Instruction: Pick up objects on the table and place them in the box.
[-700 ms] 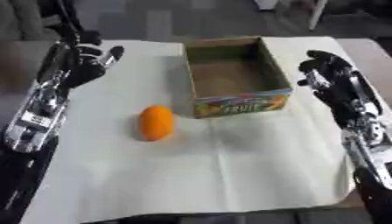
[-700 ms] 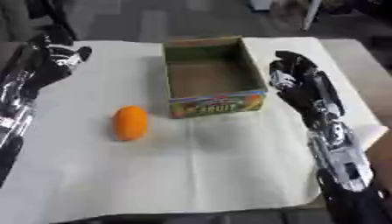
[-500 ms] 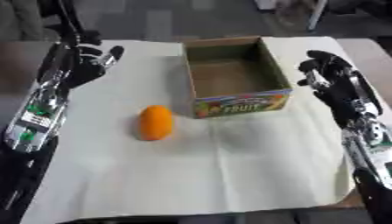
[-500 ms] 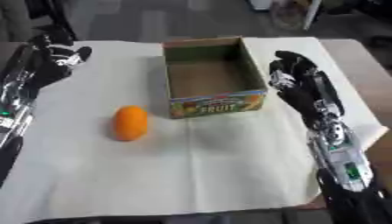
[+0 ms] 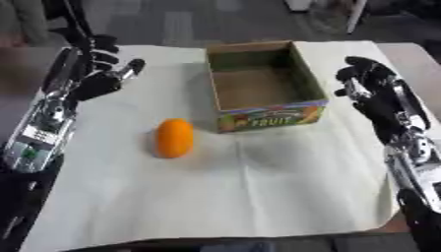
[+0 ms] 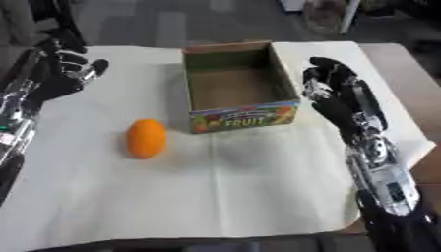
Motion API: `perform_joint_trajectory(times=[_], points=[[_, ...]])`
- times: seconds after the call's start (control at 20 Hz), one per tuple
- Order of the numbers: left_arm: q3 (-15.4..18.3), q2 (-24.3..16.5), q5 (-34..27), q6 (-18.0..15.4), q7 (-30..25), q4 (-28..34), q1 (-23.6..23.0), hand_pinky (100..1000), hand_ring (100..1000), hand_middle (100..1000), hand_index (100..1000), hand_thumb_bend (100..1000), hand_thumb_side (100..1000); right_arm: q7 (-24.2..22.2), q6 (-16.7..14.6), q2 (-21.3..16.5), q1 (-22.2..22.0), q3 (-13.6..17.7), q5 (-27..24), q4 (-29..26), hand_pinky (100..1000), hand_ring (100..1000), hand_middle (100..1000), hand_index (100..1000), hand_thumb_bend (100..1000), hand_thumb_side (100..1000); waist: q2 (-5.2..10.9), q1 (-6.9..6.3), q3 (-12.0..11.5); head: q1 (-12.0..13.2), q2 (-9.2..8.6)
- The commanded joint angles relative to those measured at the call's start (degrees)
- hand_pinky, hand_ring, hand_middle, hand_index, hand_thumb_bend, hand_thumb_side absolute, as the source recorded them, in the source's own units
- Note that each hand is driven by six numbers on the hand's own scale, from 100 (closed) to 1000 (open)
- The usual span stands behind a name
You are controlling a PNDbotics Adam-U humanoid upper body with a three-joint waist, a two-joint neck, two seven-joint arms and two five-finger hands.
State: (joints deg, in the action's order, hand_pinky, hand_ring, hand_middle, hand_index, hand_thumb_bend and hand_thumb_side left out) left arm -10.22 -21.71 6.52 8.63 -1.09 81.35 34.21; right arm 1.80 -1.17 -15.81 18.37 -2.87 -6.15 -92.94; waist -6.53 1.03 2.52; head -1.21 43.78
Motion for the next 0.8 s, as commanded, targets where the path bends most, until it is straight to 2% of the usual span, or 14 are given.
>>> perform_joint_trajectory(times=[0.05, 0.2, 0.25, 0.3, 0.6, 0.8], points=[[-1.76, -2.86, 6.20, 0.04, -5.53, 3.48, 0.54, 742, 691, 676, 804, 593, 278, 0.12, 0.06, -1.17, 0.75, 0.41, -0.17, -1.05, 623, 767, 637, 802, 100, 341, 0.87, -0.14, 0.16, -0.05, 0.33], [-3.48, -4.03, 12.80, -0.01, -11.62, 5.60, 0.48, 736, 692, 680, 808, 615, 268, 0.09, 0.08, -1.19, 0.74, 0.37, -0.16, -1.03, 623, 768, 637, 802, 100, 341, 0.89, -0.21, 0.22, 0.02, 0.33], [-4.15, -4.33, 14.75, -0.03, -13.47, 6.09, 0.50, 732, 691, 678, 809, 733, 221, 0.08, 0.08, -1.18, 0.76, 0.35, -0.16, -1.03, 623, 768, 637, 802, 100, 340, 0.91, -0.24, 0.25, 0.06, 0.33], [-4.87, -4.52, 16.47, -0.07, -15.27, 6.43, 0.53, 731, 691, 681, 809, 632, 268, 0.05, 0.07, -1.16, 0.79, 0.32, -0.16, -1.04, 623, 768, 637, 802, 100, 340, 0.94, -0.27, 0.28, 0.08, 0.33], [-8.81, -4.89, 23.78, -1.49, -23.68, 6.25, 0.73, 714, 686, 676, 804, 686, 274, -0.02, 0.10, -1.18, 0.77, 0.25, -0.13, -1.03, 623, 768, 637, 802, 100, 341, 1.04, -0.36, 0.64, 0.23, 0.33], [-9.94, -4.10, 26.92, -2.37, -25.10, 4.30, 1.08, 698, 671, 662, 791, 694, 252, -0.05, 0.12, -1.12, 0.76, 0.19, -0.14, -1.02, 624, 768, 637, 802, 100, 341, 1.07, -0.37, 0.83, 0.26, 0.33]])
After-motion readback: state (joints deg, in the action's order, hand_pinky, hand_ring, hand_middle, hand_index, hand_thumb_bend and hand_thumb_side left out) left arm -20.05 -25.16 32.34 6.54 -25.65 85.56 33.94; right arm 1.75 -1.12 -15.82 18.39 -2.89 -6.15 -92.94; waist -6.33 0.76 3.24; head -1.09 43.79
